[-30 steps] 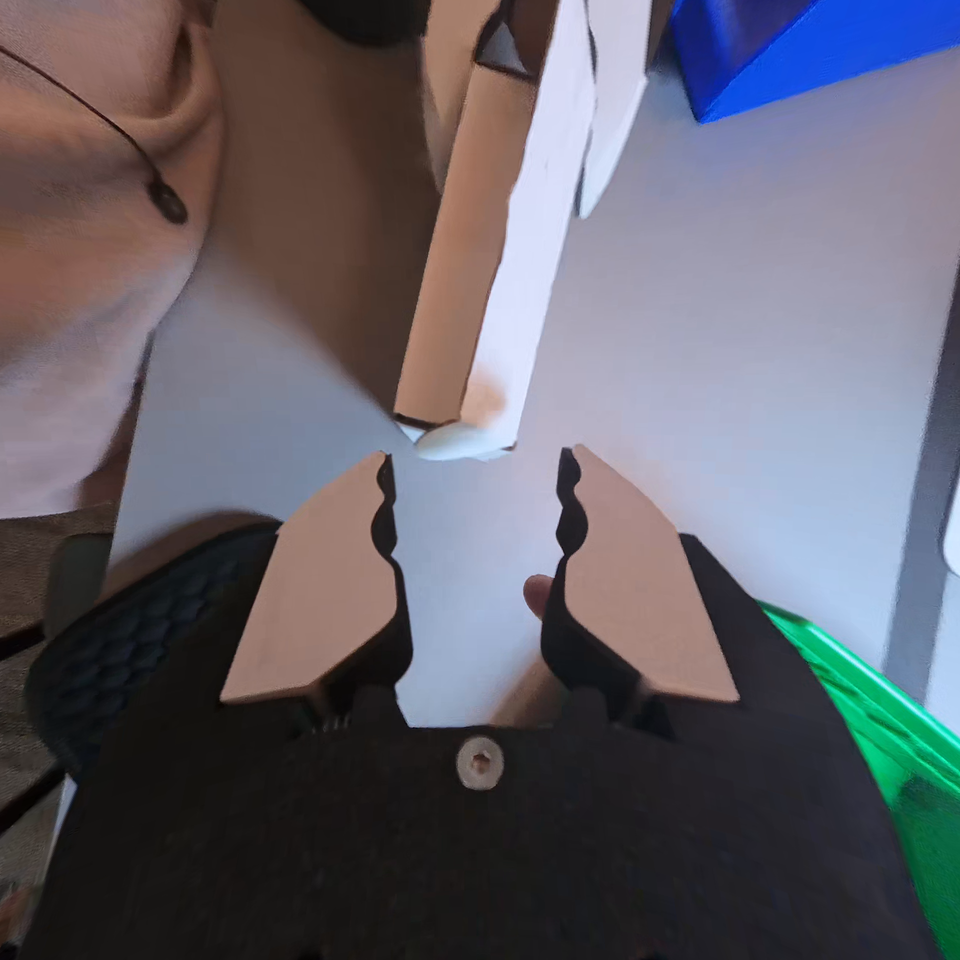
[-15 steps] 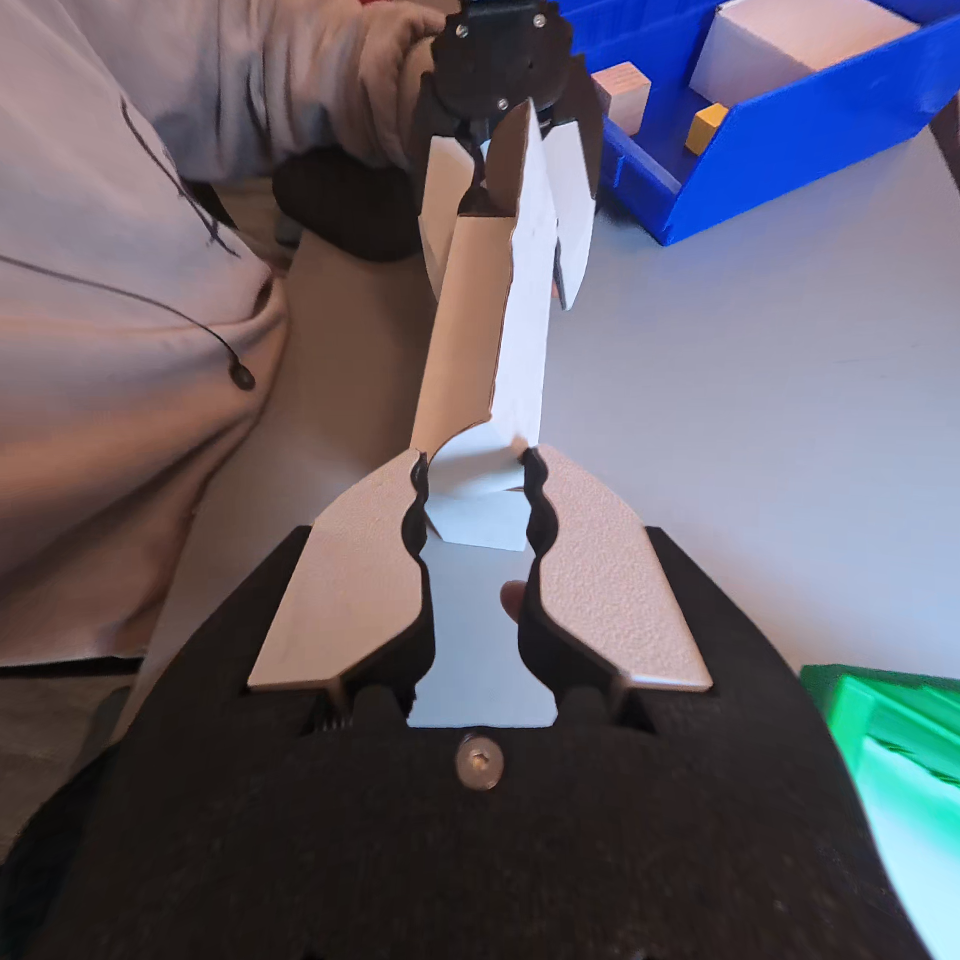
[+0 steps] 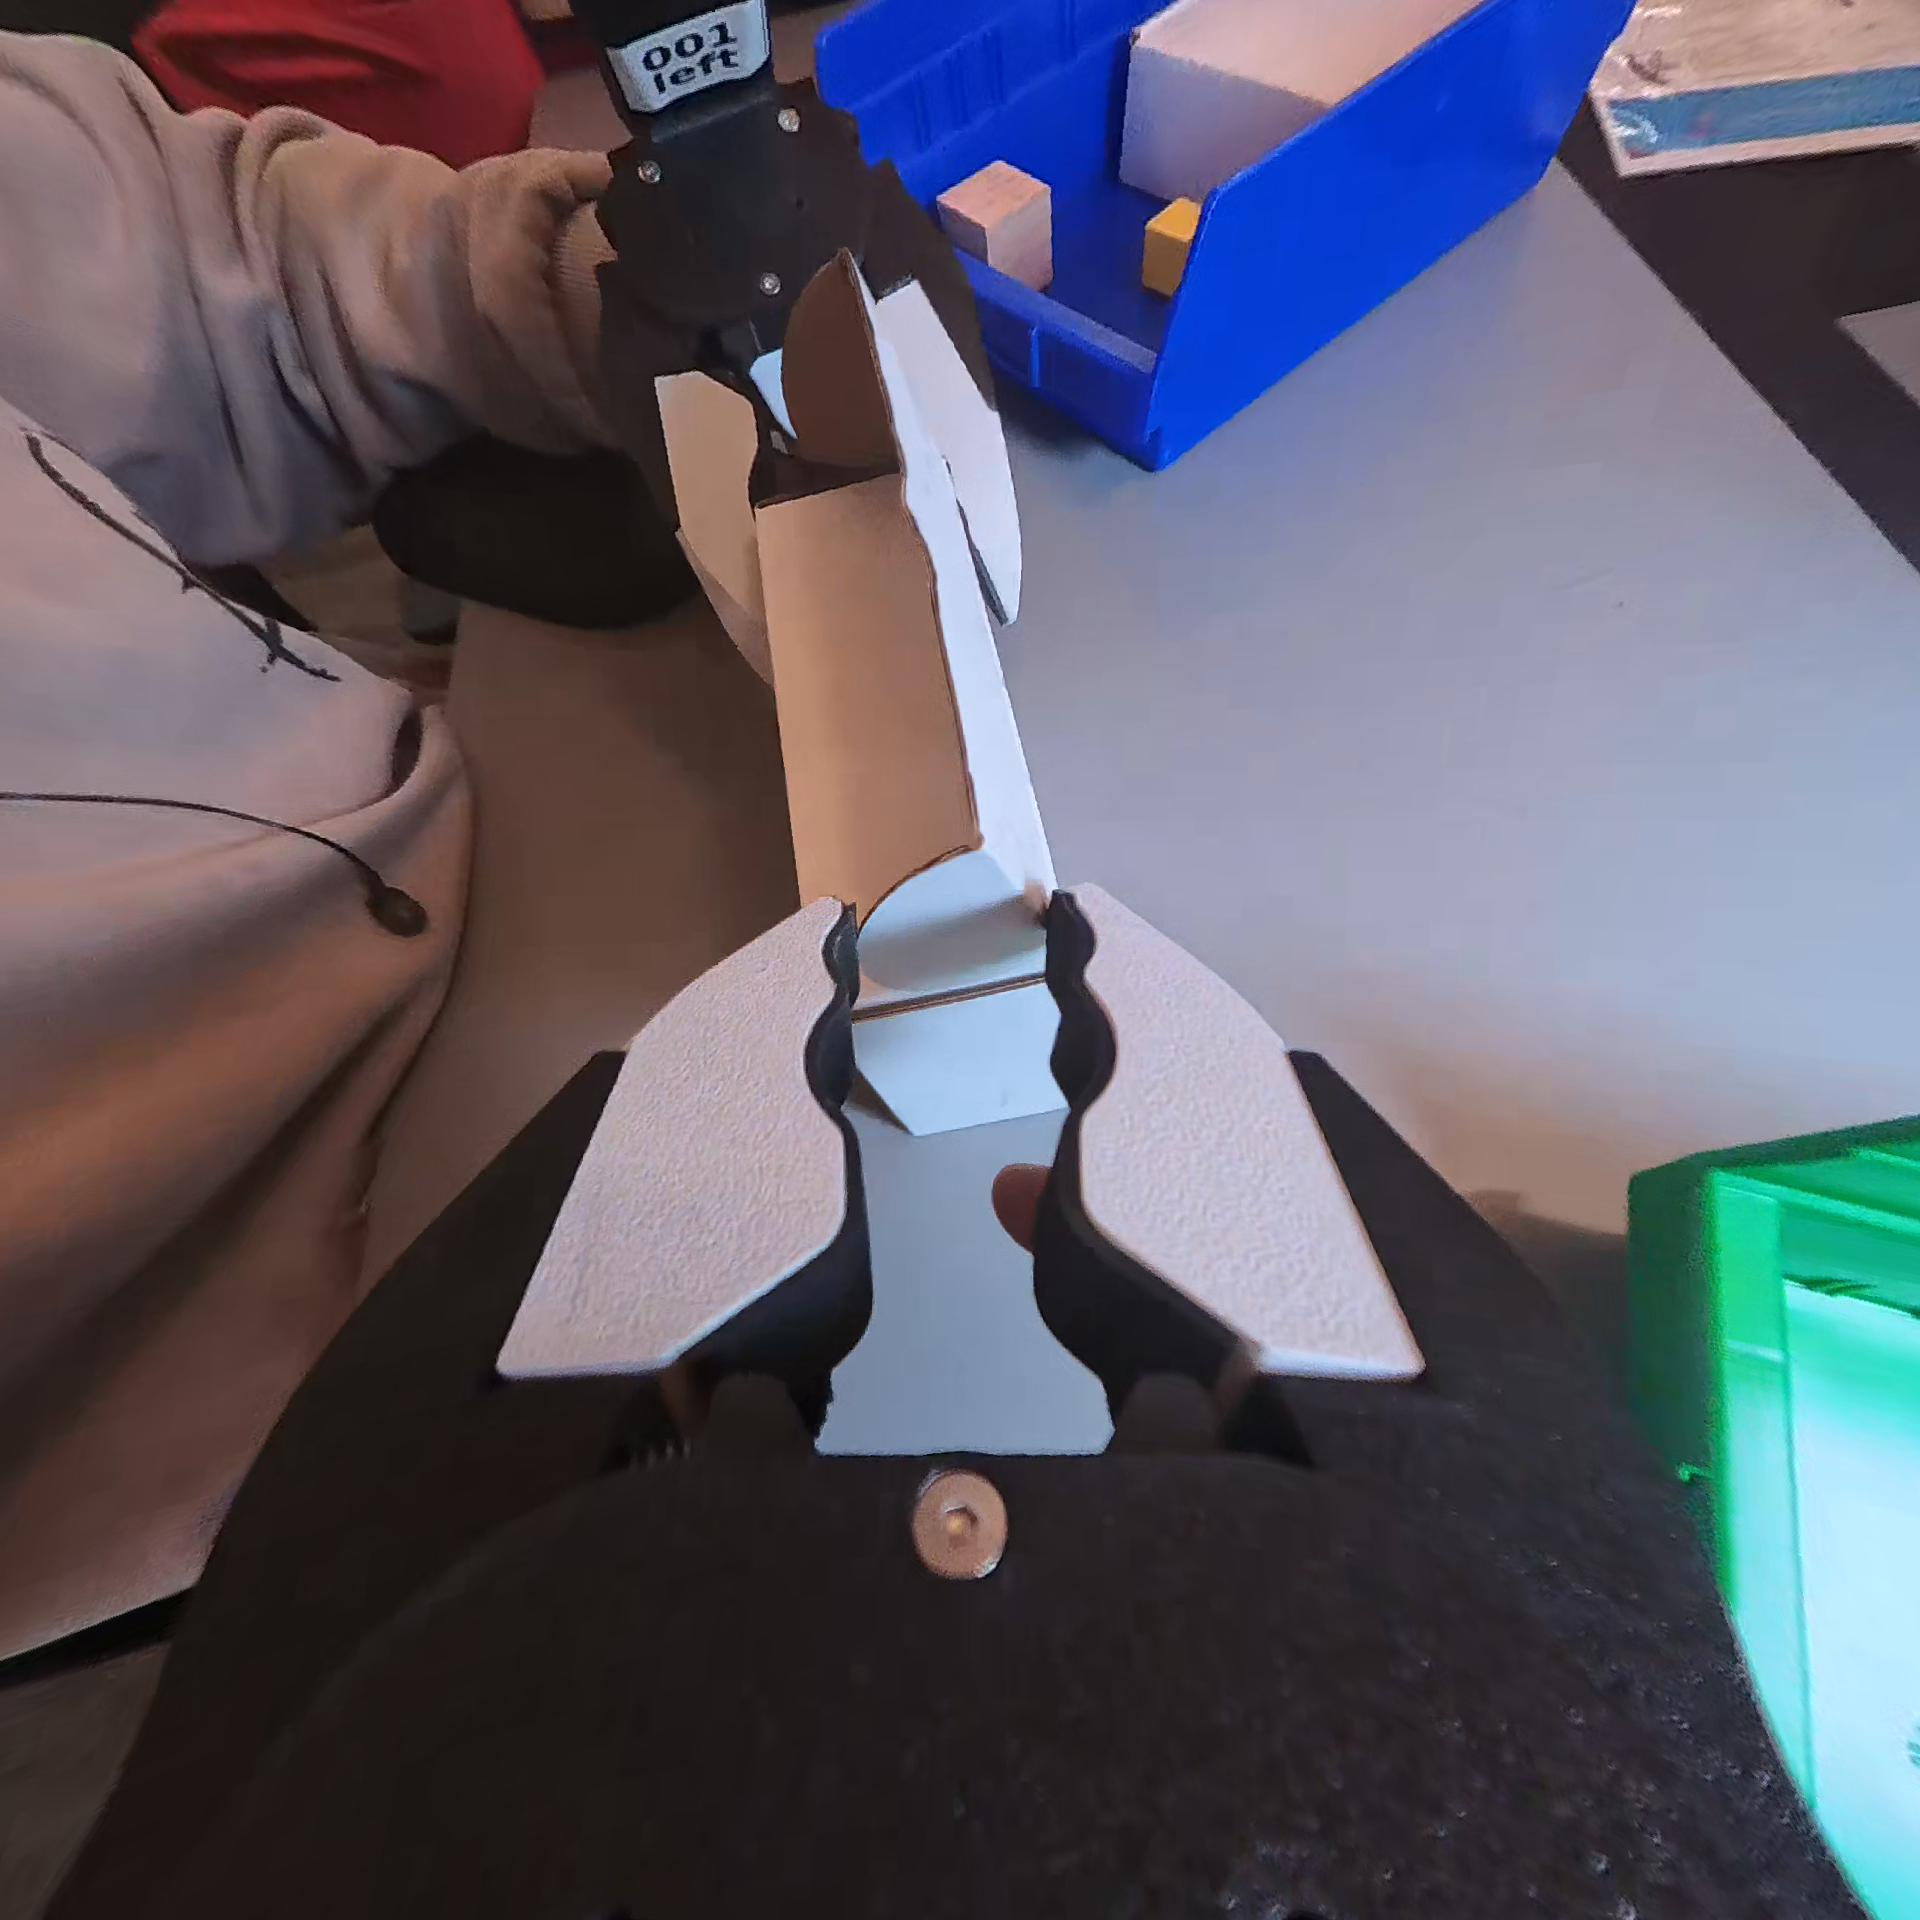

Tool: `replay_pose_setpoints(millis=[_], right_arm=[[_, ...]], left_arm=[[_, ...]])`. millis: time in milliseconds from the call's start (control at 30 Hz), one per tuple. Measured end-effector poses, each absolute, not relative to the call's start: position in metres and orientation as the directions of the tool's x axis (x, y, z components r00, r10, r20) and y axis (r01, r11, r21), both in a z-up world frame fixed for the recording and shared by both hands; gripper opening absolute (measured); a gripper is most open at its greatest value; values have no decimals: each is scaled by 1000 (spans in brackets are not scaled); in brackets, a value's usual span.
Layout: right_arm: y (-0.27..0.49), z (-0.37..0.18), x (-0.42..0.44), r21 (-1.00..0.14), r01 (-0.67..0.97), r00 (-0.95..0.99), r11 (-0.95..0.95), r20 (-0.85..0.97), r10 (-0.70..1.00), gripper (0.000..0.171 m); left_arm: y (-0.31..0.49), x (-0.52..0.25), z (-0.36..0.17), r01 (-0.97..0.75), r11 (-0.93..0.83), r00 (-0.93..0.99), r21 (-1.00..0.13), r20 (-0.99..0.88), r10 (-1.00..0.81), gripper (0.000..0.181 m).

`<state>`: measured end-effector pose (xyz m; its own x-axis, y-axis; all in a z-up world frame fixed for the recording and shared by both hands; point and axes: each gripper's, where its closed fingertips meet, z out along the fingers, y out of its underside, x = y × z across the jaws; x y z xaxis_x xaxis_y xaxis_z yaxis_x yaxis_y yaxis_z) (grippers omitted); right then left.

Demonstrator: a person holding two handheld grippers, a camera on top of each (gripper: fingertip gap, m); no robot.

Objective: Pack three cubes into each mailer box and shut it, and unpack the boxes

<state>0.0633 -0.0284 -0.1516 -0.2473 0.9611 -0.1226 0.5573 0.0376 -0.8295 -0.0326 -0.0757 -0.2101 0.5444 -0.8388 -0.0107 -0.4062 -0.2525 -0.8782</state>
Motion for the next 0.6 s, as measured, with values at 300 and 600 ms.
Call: replay_pose_setpoints(millis=[300, 600], right_arm=[[-35, -157, 69, -835, 415, -286, 360, 256, 923, 43], [-50, -147, 67, -785, 383, -295, 486, 395, 870, 51]], left_arm=[[-76, -31, -210, -397, -246, 535, -884, -5, -845, 66], [-75, -31, -210, -385, -252, 531, -888, 11, -848, 66]])
